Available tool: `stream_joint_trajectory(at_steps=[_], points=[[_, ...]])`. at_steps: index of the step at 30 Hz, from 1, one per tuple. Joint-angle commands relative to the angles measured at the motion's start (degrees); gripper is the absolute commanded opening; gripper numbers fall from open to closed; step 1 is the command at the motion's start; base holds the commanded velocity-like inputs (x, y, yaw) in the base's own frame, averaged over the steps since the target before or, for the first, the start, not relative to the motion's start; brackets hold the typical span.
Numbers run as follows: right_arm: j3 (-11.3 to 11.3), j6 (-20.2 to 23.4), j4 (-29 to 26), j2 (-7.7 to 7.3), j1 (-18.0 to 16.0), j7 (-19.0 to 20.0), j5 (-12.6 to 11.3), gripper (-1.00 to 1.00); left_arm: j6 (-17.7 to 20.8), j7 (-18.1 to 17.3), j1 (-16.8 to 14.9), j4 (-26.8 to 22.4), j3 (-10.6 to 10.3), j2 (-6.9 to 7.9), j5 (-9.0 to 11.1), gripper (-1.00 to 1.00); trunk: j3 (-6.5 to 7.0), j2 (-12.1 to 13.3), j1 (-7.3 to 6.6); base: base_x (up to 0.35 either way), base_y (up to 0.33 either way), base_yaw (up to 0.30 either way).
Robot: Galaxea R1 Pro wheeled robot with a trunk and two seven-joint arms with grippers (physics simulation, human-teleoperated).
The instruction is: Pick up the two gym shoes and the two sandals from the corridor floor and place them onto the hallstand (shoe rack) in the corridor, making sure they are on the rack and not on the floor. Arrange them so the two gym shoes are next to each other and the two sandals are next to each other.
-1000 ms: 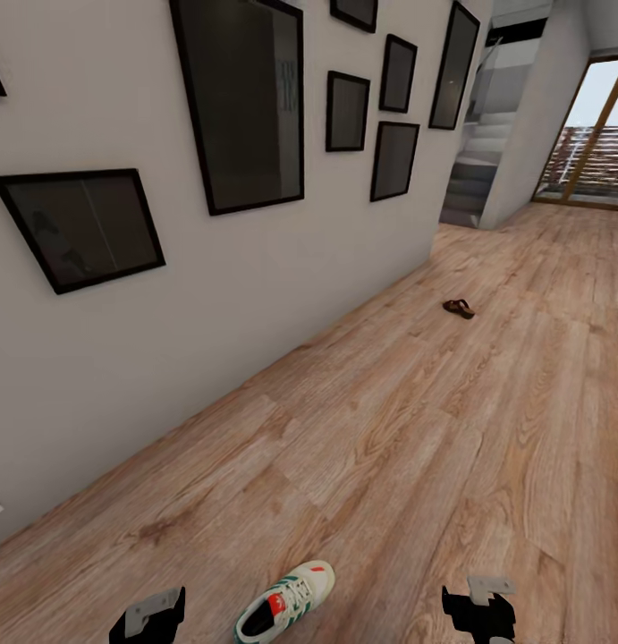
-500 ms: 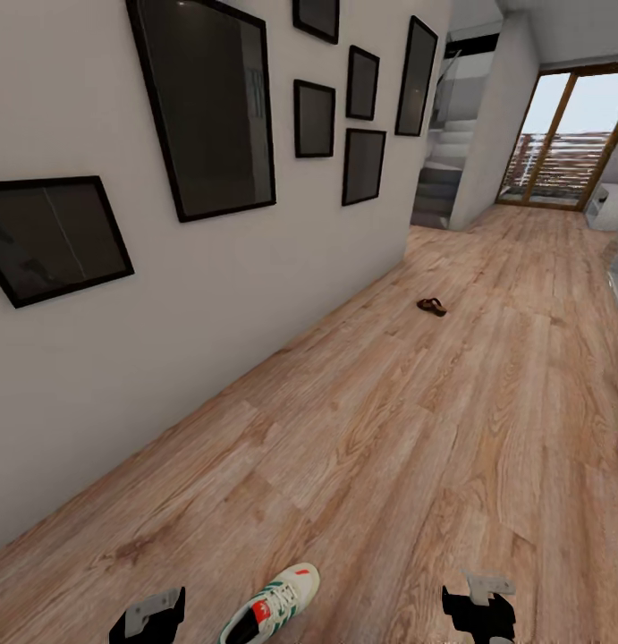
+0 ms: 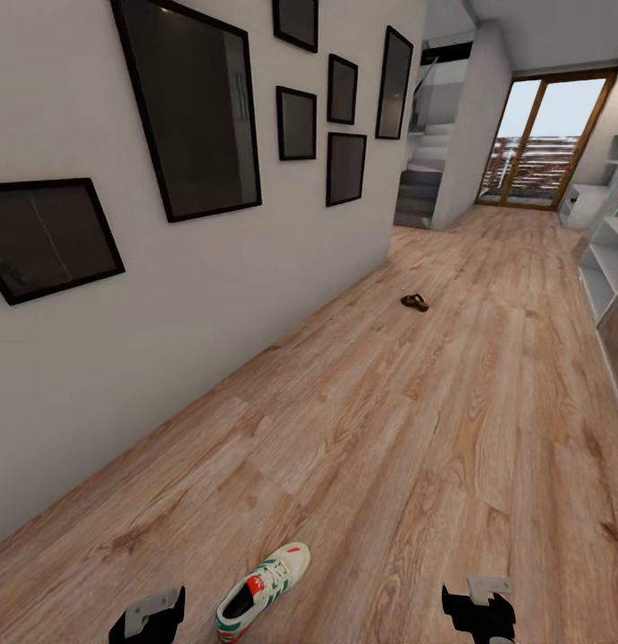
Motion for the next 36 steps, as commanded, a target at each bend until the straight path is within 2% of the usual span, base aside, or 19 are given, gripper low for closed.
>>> stream_joint_trajectory(at_steps=[1, 17, 27, 32, 36], points=[[-0.5, -0.2, 0.1, 0.0, 0.0, -0.2, 0.6, 1.0, -0.2, -0.1, 0.0, 0.0, 0.0, 0.0, 0.2, 1.0, -0.04, 0.0, -0.02, -0.059, 0.0, -0.015], [-0.5, -0.2, 0.1, 0.0, 0.0, -0.2, 0.6, 1.0, -0.2, -0.1, 0.0, 0.0, 0.2, 0.11, 0.2, 1.0, -0.03, 0.0, -0.02, -0.012, 0.0, -0.005], [-0.5, -0.2, 0.1, 0.0, 0.0, -0.2, 0.6, 1.0, -0.2, -0.1, 0.0, 0.0, 0.0, 0.17, 0.2, 1.0, -0.03, 0.0, -0.02, 0.0, 0.0, -0.131], [-0.4, -0.2, 0.0, 0.04, 0.0, -0.2, 0.6, 1.0, 0.0, -0.3, -0.1, -0.1, -0.2, 0.38, -0.3, 1.0, -0.03, 0.0, -0.02, 0.0, 0.0, -0.025], [-0.4, -0.2, -0.2, 0.12, 0.0, -0.2, 0.6, 1.0, 0.2, -0.7, -0.2, -0.1, -0.8, 0.62, -1.7, 1.0, -0.03, 0.0, -0.02, 0.0, 0.0, -0.009]])
